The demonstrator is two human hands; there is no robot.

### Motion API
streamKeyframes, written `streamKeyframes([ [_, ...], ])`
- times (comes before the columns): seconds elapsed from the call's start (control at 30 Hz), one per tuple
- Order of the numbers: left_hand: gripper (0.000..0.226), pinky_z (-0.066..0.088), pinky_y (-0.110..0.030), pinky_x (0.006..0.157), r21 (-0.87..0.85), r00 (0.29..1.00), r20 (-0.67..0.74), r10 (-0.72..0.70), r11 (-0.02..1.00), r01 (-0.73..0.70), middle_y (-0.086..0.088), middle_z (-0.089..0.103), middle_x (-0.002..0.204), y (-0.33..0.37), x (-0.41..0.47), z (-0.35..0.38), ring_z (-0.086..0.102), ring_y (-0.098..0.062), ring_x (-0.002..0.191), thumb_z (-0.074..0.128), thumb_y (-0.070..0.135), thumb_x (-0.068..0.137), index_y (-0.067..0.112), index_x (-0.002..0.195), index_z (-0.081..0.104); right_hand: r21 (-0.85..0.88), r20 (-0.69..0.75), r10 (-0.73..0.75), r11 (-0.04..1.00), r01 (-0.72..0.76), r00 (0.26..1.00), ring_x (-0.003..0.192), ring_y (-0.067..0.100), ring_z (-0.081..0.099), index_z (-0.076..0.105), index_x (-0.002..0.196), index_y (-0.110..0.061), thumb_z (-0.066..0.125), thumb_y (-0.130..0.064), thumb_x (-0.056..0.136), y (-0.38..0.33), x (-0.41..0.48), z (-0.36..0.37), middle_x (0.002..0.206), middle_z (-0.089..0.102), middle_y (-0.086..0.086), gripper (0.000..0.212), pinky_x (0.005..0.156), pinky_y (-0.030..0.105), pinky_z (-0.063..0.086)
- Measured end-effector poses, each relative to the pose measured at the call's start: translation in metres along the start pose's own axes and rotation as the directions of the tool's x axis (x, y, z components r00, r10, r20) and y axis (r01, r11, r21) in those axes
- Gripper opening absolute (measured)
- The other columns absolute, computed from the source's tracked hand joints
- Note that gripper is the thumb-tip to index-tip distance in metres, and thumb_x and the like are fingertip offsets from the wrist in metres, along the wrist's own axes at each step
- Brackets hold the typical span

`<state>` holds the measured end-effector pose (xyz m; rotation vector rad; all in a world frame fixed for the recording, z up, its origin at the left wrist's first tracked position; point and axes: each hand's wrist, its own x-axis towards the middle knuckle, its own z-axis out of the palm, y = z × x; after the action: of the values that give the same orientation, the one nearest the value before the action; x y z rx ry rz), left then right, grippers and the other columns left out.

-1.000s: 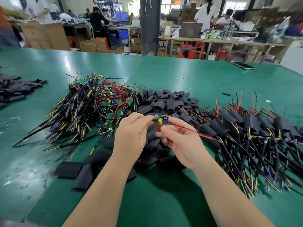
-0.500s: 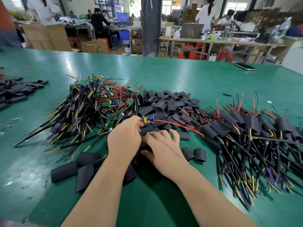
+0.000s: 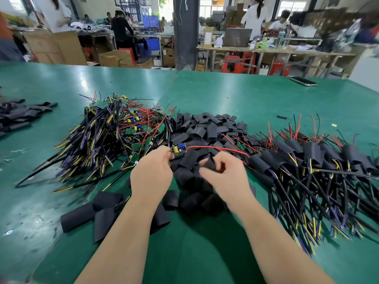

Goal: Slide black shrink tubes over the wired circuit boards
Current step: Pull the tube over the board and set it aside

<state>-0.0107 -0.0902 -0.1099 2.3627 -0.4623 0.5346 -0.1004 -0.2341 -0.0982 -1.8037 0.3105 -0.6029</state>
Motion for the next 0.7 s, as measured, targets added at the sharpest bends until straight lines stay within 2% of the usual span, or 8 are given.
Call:
streamKeyframes([
  [0.03,0.018,0.026,-0.030,0.053,0.001,1.000,-0.012,-0.011,1.000,0.011,0.004,0.058,0.074,0.000,0.000,-0.001,0.046,-0.024,0.068,0.046,0.017,0.097,0.022,0.087,0.060,0.169,-0.012,0.045,0.985,-0.043,0.999,0.063,0.018,0.059,0.034,0.056,-0.021,0.067,0.011,0.071,-0.003,0.001,-0.006,0.078,0.071,0.004,0.049,0.062,0.030,0.043],
  [0.1,0.018,0.027,-0.030,0.053,-0.005,0.999,-0.027,-0.038,0.999,0.038,0.003,0.060,0.073,-0.001,-0.001,-0.001,0.049,-0.026,0.067,0.046,0.015,0.096,0.022,0.086,0.060,0.520,-0.022,0.127,0.849,-0.097,0.992,0.054,0.017,0.052,0.044,0.066,-0.022,0.066,0.016,0.074,-0.011,0.004,-0.016,0.079,0.070,0.009,0.045,0.052,0.026,0.042],
  [0.13,0.018,0.029,-0.030,0.053,-0.009,0.998,-0.029,-0.054,0.998,0.054,0.002,0.061,0.074,-0.001,-0.001,-0.001,0.049,-0.027,0.068,0.046,0.015,0.096,0.022,0.086,0.060,0.648,-0.029,0.147,0.756,-0.094,0.989,0.057,0.015,0.054,0.048,0.078,-0.021,0.067,0.014,0.076,-0.014,0.005,-0.022,0.078,0.071,0.008,0.040,0.051,0.022,0.042],
  [0.2,0.017,0.031,-0.030,0.054,-0.014,0.997,-0.032,-0.073,0.997,0.073,0.002,0.062,0.075,-0.001,0.000,-0.001,0.049,-0.027,0.068,0.047,0.015,0.095,0.022,0.087,0.060,0.774,-0.039,0.157,0.630,-0.069,0.987,0.067,0.012,0.061,0.054,0.101,-0.018,0.068,0.000,0.074,-0.018,0.008,-0.033,0.078,0.072,0.002,0.035,0.056,0.021,0.046],
  [0.27,0.017,0.031,-0.030,0.054,-0.010,0.997,-0.032,-0.070,0.998,0.070,0.002,0.060,0.074,-0.001,-0.001,-0.002,0.049,-0.026,0.068,0.047,0.015,0.095,0.022,0.087,0.060,0.800,-0.034,0.122,0.598,-0.046,0.992,0.070,0.009,0.063,0.062,0.101,-0.018,0.065,-0.012,0.073,-0.020,0.010,-0.042,0.090,0.074,-0.002,0.029,0.061,0.021,0.048],
  [0.33,0.018,0.028,-0.029,0.052,-0.002,0.998,-0.033,-0.058,0.998,0.058,0.004,0.056,0.070,0.000,-0.001,-0.002,0.047,-0.025,0.066,0.046,0.014,0.095,0.021,0.087,0.061,0.826,-0.048,0.108,0.564,-0.021,0.993,0.072,0.007,0.064,0.069,0.088,-0.022,0.062,-0.017,0.075,-0.020,0.011,-0.047,0.098,0.074,-0.001,0.015,0.063,0.018,0.049],
  [0.43,0.018,0.024,-0.029,0.049,-0.005,0.998,-0.030,-0.051,0.999,0.050,0.006,0.052,0.067,0.002,-0.001,-0.003,0.045,-0.024,0.063,0.047,0.013,0.095,0.019,0.087,0.062,0.845,-0.100,0.125,0.535,0.018,0.987,0.073,0.005,0.066,0.070,0.076,-0.023,0.063,-0.020,0.074,-0.020,0.012,-0.050,0.090,0.074,-0.003,0.008,0.063,0.015,0.049],
  [0.7,0.019,0.022,-0.029,0.048,-0.003,0.998,-0.035,-0.052,0.999,0.052,0.005,0.054,0.067,0.003,-0.001,-0.003,0.043,-0.023,0.063,0.048,0.012,0.094,0.020,0.085,0.062,0.826,-0.123,0.131,0.563,0.029,0.984,0.071,0.004,0.067,0.059,0.083,-0.016,0.064,-0.016,0.071,-0.021,0.012,-0.045,0.077,0.070,0.000,0.013,0.068,0.016,0.050],
])
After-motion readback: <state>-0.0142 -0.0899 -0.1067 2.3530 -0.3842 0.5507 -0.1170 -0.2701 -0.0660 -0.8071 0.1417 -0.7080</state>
